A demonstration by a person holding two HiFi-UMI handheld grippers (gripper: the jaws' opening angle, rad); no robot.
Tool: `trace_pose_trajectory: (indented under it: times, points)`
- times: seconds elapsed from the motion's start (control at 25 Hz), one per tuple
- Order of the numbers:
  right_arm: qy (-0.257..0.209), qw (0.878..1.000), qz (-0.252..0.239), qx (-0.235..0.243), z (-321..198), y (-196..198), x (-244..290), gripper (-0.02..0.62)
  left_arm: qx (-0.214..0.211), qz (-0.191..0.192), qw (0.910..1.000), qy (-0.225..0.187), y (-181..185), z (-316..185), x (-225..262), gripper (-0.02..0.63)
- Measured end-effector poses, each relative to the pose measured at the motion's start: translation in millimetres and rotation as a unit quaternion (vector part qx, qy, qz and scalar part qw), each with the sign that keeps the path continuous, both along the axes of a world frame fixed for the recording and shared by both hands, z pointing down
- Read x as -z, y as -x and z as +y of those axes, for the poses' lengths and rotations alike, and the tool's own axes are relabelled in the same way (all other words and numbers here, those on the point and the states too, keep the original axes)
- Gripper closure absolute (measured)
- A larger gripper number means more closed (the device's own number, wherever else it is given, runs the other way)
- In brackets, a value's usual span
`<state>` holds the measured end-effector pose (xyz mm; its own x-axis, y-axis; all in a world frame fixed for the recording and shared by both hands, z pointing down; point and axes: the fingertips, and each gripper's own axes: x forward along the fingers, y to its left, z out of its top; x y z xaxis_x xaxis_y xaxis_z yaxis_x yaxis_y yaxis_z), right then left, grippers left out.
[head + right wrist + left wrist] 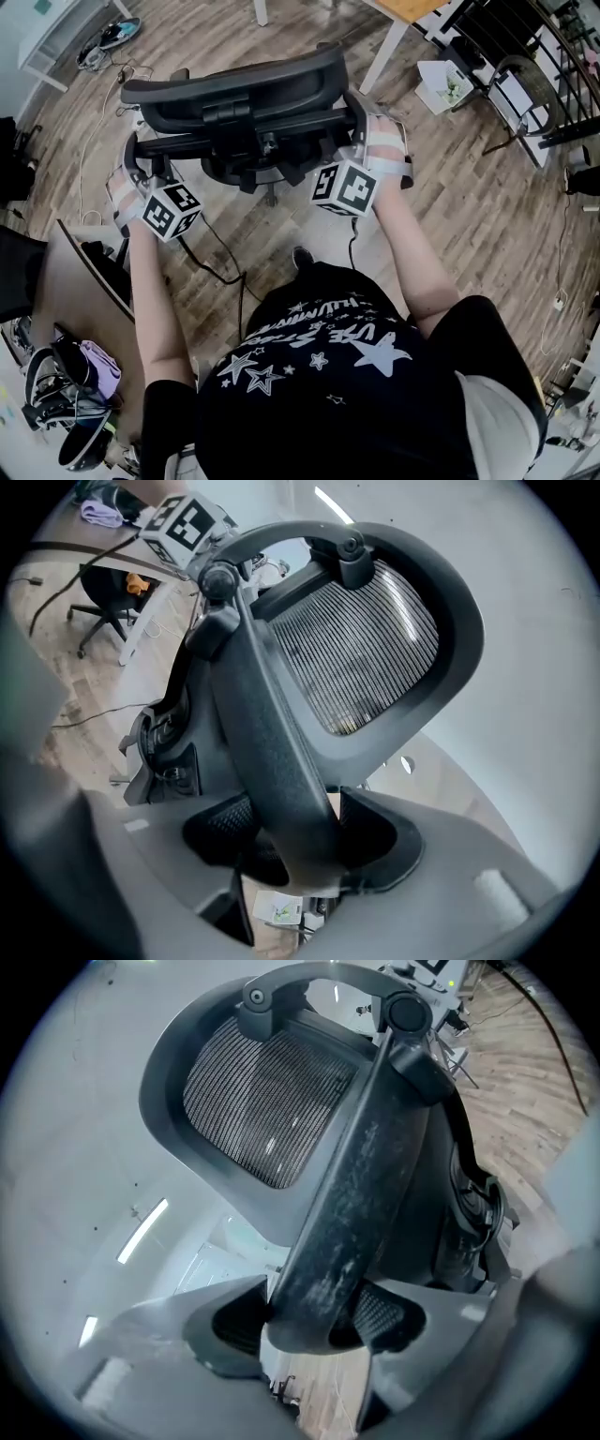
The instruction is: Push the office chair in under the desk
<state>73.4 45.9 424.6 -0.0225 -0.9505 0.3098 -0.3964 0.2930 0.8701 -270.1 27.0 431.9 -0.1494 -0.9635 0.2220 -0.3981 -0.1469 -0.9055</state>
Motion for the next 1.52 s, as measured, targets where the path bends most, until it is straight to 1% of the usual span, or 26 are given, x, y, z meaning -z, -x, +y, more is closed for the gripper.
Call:
trace_pose_trajectory:
  times: [0.16,0.32,0.68,0.88,1.04,1.2,1.32,1.44,1.52]
  points:
    - [0.007,1.000,0.000,-0.005,-27.5,-4.0,0.8,0.336,0.002,-0.010,0.9999,0.004,-3.5,-29.7,1.3,0.336]
    - [-0.002,1.000,0.000,0.002,-49.3,-1.9,4.8,0.339,-0.001,-0.017,0.9998,-0.001,-1.8,-53.2,4.9,0.337]
    - [0.004,1.000,0.004,-0.022,-92.6,4.0,4.4,0.337,-0.032,-0.022,0.9992,-0.009,3.1,-104.1,5.6,0.337]
    - [0.012,0.999,0.005,-0.049,-113.9,13.6,6.2,0.339,-0.057,-0.028,0.9979,-0.013,11.3,-139.4,9.4,0.336]
    - [0.031,0.996,0.009,-0.078,-136.4,18.7,3.5,0.337,-0.088,-0.025,0.9958,-0.005,14.5,-172.1,6.8,0.336]
    - [0.046,0.993,0.008,-0.105,-179.3,34.5,15.4,0.337,-0.118,-0.036,0.9922,0.011,28.2,-229.4,18.7,0.337]
    - [0.058,0.991,0.009,-0.121,-213.5,51.3,24.1,0.337,-0.134,-0.035,0.9901,0.021,42.2,-275.7,26.0,0.337]
    - [0.051,0.990,0.011,-0.134,-211.3,58.7,15.1,0.339,-0.143,-0.021,0.9894,0.012,45.6,-286.1,17.2,0.337]
    - [0.042,0.990,0.010,-0.137,-202.2,61.5,5.5,0.341,-0.154,-0.025,0.9878,0.002,45.8,-284.7,7.6,0.336]
